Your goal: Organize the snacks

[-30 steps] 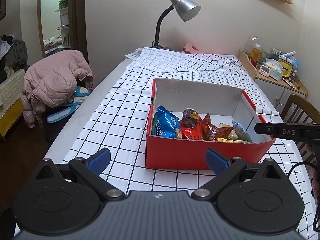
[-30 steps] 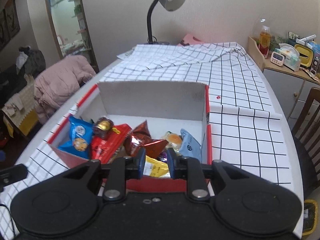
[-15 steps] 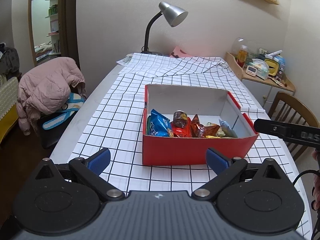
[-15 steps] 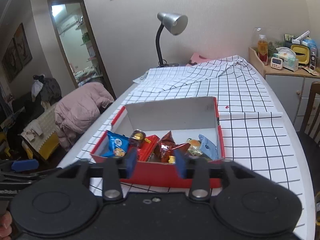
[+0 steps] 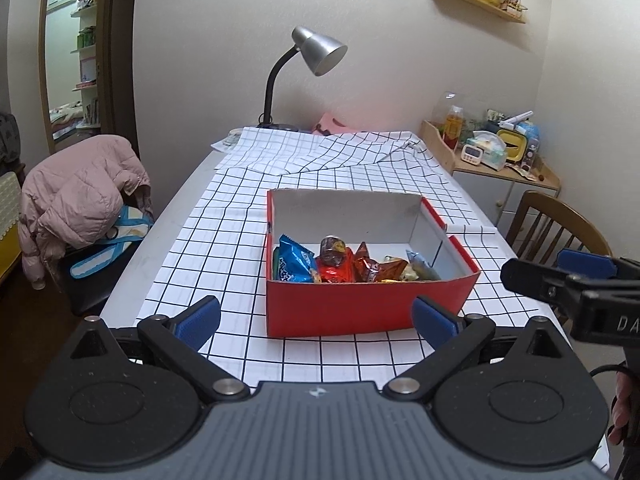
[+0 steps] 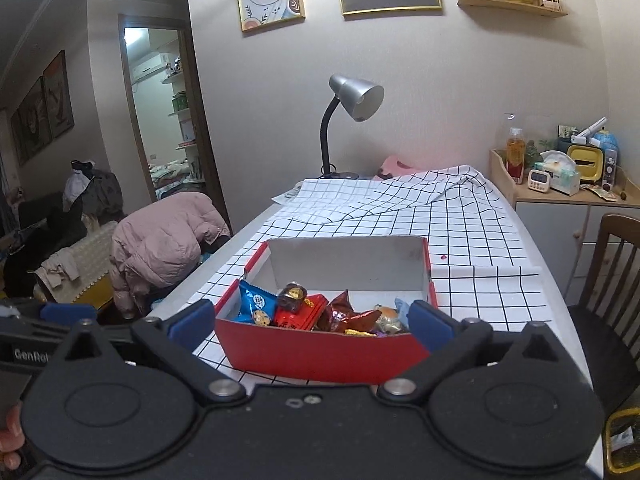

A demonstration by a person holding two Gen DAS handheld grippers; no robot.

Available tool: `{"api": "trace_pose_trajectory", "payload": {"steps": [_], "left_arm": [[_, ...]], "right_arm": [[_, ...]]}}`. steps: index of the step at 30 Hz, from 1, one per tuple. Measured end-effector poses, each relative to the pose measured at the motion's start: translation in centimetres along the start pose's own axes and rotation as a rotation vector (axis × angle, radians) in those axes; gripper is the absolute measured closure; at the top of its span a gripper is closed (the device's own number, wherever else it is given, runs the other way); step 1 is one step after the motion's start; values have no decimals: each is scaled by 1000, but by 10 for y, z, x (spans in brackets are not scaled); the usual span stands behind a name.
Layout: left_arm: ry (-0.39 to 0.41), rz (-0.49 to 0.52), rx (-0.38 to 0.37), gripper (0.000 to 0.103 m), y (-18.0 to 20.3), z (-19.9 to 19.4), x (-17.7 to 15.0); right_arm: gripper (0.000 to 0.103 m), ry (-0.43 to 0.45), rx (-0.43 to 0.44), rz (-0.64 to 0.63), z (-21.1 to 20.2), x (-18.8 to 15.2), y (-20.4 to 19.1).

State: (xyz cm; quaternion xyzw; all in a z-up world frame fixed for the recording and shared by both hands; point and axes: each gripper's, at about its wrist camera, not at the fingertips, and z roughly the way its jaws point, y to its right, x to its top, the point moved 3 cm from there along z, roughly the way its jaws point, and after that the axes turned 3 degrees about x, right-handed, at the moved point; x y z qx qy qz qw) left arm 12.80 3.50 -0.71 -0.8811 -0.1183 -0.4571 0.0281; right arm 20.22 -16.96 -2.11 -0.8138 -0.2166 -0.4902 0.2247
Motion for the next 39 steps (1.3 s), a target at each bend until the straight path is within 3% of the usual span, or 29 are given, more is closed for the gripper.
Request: {"api": "trace_pose_trajectory", "payload": {"steps": [9,19,39], "left_arm": [[11,11,-34,0,7,-16,2],[25,28,-10,1,12,-25,0],[12,19,-32,0,12,-29,0]], "right_arm": [[0,20,-34,9,-18,-5,-5],[0,29,-48,26,-28,-7,-7],[0,31,-70,39,-35,-11,-9]]}}
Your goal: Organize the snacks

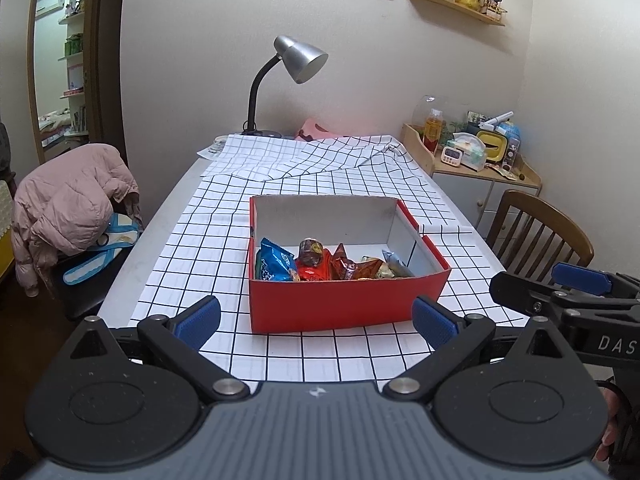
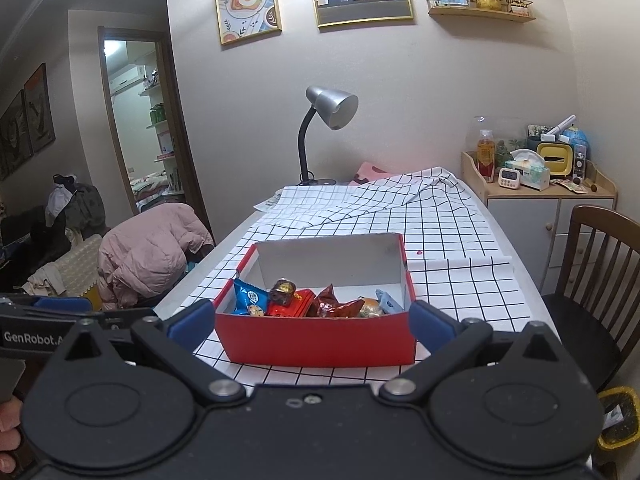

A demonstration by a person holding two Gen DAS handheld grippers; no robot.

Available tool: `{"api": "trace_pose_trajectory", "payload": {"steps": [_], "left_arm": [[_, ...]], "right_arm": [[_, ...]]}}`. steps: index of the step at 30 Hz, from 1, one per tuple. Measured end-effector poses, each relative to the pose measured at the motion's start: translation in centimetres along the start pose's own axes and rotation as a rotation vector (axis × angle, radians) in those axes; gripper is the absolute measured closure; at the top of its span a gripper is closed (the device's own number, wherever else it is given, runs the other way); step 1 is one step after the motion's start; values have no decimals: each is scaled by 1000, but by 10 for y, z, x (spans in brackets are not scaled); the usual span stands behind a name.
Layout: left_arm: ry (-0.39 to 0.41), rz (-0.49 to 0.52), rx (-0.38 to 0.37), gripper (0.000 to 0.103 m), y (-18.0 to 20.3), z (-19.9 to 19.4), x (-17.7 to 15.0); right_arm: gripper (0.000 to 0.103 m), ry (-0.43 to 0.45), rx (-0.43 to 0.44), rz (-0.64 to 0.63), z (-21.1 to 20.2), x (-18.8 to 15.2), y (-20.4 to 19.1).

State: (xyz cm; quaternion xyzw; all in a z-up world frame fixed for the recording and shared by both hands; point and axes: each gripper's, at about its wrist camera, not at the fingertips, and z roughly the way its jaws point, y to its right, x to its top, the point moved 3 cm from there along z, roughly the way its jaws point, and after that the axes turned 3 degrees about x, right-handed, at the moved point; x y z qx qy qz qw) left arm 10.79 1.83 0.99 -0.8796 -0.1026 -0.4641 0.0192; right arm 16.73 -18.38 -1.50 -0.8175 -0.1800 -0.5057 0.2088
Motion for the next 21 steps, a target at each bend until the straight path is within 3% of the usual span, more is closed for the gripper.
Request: {"api": "trace_pose_trajectory", "payload": {"steps": [21], "left_arm": [[2,22,-21,0,2,-5,-2]], "right_arm": [[0,3,-29,33,-8,-5,2]]}}
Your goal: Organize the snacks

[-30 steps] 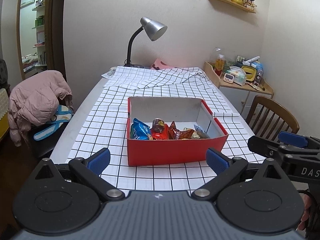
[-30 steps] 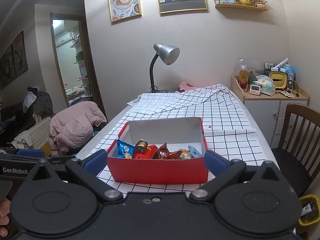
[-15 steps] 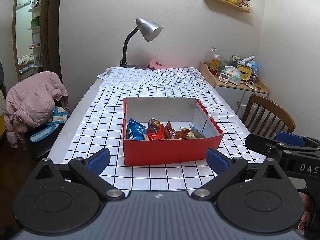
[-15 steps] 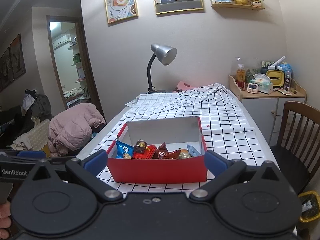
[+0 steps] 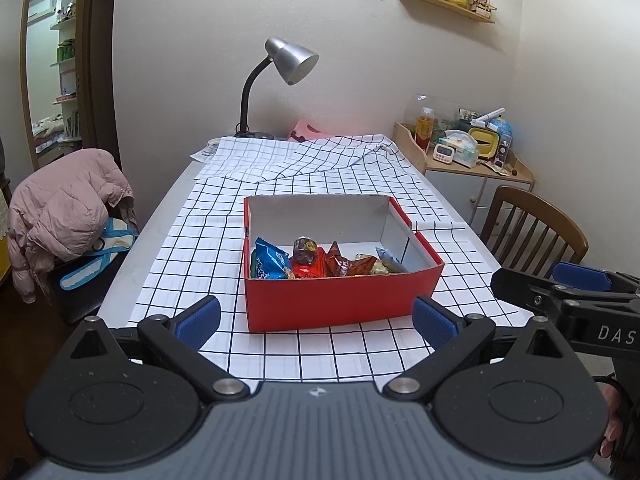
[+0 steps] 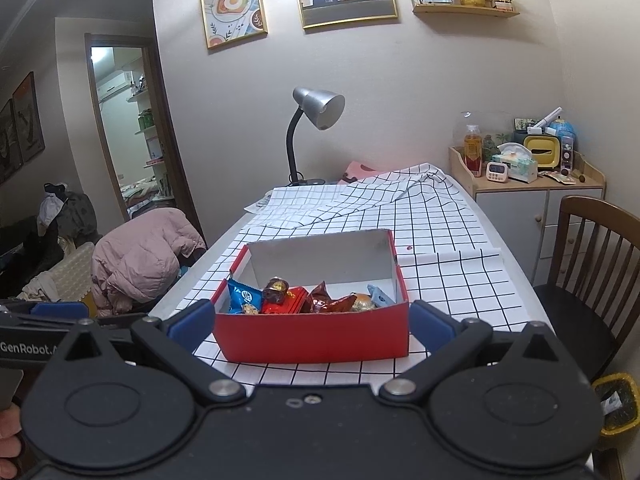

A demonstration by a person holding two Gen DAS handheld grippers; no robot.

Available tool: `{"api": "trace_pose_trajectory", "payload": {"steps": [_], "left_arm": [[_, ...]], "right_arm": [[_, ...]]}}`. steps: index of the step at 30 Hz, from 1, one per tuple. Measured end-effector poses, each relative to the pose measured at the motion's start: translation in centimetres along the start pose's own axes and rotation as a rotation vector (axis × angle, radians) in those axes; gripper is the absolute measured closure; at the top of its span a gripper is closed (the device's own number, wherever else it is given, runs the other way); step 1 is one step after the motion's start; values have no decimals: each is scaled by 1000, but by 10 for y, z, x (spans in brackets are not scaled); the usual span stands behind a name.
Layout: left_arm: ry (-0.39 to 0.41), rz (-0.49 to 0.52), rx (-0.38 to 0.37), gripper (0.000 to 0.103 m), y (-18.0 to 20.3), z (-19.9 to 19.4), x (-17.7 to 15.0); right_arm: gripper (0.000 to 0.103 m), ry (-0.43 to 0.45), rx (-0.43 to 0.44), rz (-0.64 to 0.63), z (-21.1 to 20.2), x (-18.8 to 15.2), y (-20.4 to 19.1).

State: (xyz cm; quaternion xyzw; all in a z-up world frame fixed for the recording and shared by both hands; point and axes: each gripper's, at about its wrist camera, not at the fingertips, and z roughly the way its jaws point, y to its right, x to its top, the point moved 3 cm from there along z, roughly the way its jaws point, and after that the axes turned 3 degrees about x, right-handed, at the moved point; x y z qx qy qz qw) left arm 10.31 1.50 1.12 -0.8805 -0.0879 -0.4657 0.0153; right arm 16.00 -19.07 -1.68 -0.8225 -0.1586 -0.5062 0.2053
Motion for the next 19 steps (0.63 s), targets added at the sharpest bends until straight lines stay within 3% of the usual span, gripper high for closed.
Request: {"api": "trace_pose_trajectory", "payload": {"steps": [19], "left_arm": [[-32,-15,-15,0,-1,2,-5]], "right_arm": [[0,-19,-14,36,-6,-8,1]]}}
